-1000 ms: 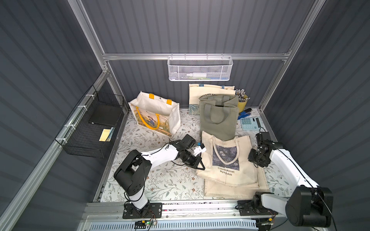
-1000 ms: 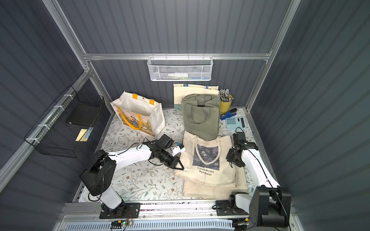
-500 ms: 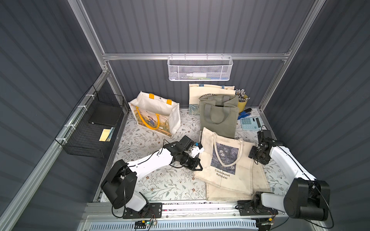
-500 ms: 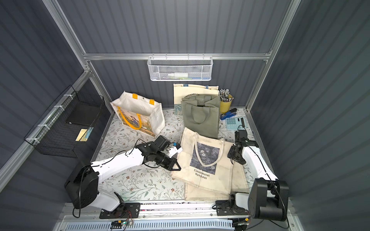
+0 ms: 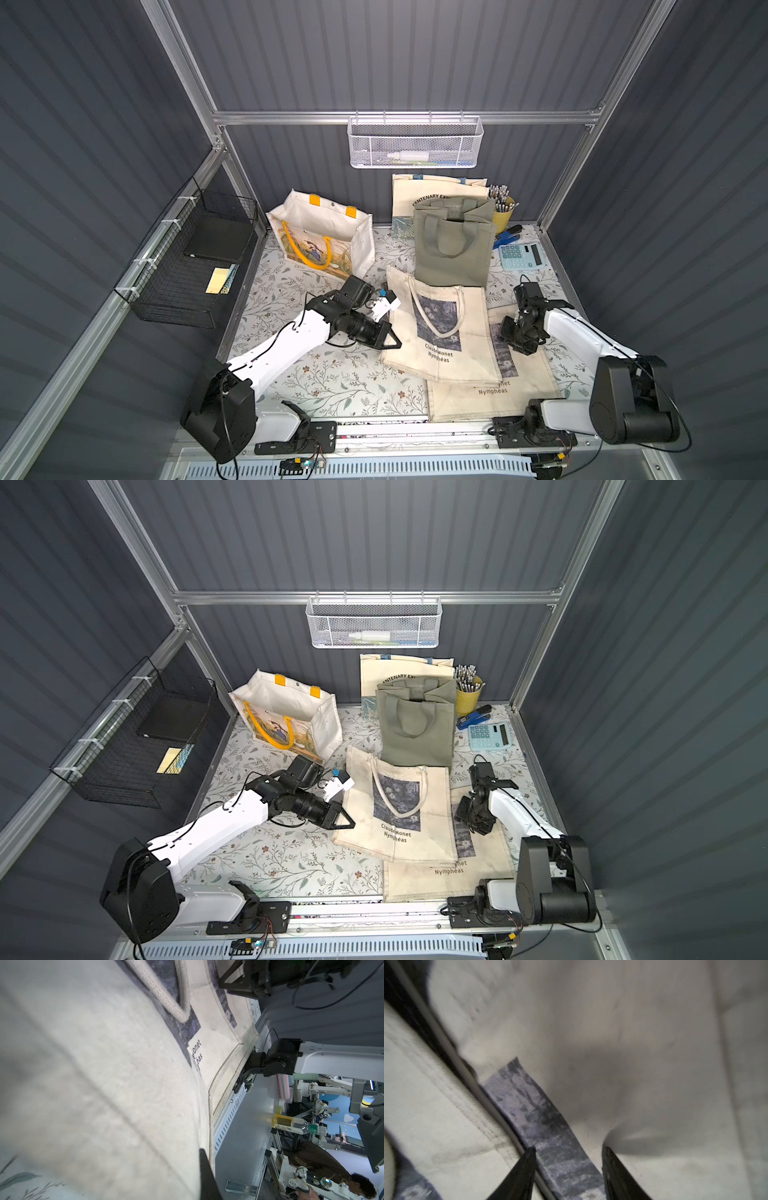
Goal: Put away the canvas bag
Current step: Adjust the canvas bag at the center of the board, then pick up the canvas bag from the center of the board.
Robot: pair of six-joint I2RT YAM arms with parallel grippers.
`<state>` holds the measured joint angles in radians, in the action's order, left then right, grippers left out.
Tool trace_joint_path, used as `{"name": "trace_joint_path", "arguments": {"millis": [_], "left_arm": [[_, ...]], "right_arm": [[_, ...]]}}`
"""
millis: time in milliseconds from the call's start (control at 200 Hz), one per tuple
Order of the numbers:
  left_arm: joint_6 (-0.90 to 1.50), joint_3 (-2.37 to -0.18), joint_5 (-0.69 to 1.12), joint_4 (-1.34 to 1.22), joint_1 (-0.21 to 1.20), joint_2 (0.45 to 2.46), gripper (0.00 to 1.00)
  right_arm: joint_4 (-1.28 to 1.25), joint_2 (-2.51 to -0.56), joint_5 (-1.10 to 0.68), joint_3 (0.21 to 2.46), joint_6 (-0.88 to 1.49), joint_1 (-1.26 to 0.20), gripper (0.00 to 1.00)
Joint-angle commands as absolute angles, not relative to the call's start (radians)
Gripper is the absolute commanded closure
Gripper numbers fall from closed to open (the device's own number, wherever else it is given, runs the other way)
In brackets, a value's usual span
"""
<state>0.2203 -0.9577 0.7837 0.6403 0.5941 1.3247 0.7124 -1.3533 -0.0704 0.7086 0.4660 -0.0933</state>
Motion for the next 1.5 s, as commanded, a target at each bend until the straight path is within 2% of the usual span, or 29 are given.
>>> {"name": "trace_joint_path", "arguments": {"millis": [0,175,320,480,681,921,1126,1211,1271,1371,1496], "left_arm": [[0.094,-1.025,0.938,0.716,0.598,1.275,1.00],[0.048,-1.111,0.923,0.702,0.598,1.265,1.00],[0.057,-1.179,0.887,0.650,0.598,1.255,1.00],[0.040,-1.246,0.862,0.614,0.597,1.262,1.00],[0.066,-1.261,0.918,0.549,0.597,1.325,1.00],[0.135,-1.172,0.917,0.477,0.597,1.319,1.00],[0.123,-1.119,0.782,0.560,0.597,1.272,1.00],[0.131,-1.053,0.726,0.570,0.597,1.232,1.00],[0.144,-1.002,0.701,0.563,0.597,1.197,1.00],[0.152,-0.949,0.661,0.578,0.597,1.151,1.00],[0.158,-0.913,0.632,0.598,0.597,1.121,1.00]], "right_arm": [[0.660,-1.418,-0.042,0.686,0.570,-0.161,0.47],[0.542,-1.569,-0.049,0.703,0.717,-0.190,0.46],[0.469,-1.603,-0.037,0.769,0.830,-0.193,0.46],[0.459,-1.712,0.010,0.911,0.838,-0.193,0.46],[0.388,-1.832,-0.066,1.031,0.907,-0.201,0.46],[0.445,-1.734,-0.049,1.062,0.852,-0.203,0.46],[0.551,-1.573,-0.061,1.045,0.642,-0.158,0.45],[0.576,-1.510,-0.177,1.009,0.516,-0.091,0.46],[0.552,-1.469,-0.343,0.962,0.421,-0.049,0.50],[0.543,-1.451,-0.542,0.895,0.311,-0.047,0.53],[0.559,-1.497,-0.588,0.828,0.282,-0.059,0.53]]}}
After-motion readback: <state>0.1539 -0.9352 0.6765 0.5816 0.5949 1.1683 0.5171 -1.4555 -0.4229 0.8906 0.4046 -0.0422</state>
